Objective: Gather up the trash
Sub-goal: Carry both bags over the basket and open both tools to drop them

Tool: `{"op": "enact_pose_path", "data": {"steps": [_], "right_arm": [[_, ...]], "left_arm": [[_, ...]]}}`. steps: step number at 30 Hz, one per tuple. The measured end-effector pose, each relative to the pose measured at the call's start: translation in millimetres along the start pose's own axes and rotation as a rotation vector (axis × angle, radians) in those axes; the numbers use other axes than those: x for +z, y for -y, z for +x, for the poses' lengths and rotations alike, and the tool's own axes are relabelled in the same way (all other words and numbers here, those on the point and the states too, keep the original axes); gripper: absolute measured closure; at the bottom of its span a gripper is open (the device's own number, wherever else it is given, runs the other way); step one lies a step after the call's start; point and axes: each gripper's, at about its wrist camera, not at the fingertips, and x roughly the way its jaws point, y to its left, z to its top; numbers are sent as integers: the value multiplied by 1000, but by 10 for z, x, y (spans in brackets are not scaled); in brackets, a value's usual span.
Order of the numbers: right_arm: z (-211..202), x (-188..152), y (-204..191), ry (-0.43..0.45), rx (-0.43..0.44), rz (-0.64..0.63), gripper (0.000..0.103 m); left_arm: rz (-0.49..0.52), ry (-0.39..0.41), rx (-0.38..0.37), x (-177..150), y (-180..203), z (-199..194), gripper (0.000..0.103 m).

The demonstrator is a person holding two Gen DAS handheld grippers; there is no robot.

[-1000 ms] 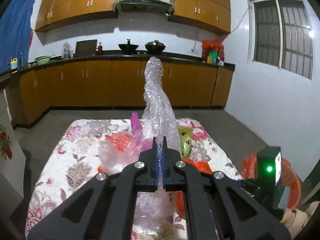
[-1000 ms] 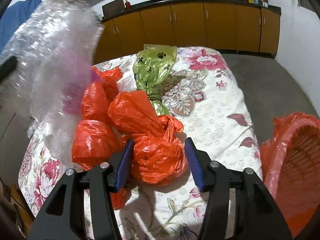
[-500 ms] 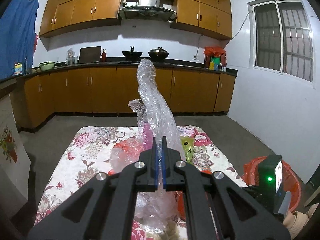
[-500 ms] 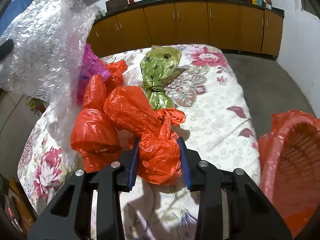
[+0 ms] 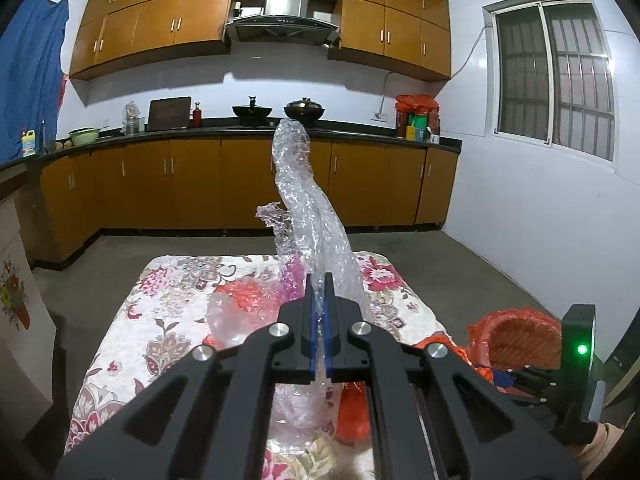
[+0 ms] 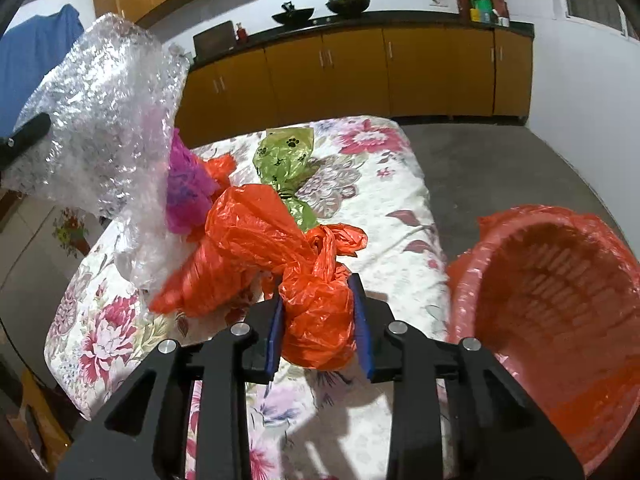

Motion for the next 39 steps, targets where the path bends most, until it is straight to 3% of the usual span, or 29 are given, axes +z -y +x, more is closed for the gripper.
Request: {"op": "enact_pose_path", "data": {"steps": [23,31,39], "right_arm": [[-774,14,366,187,-67,114,73],[-922,7,480,221,-91,140,73],[-1113,-22,733,245,-145,180,73]], "left_arm": [[65,0,-121,-47,496,-157,99],[74,39,-166,119,654,-267,99],[81,67,-274,330,1029,-289,99]]}}
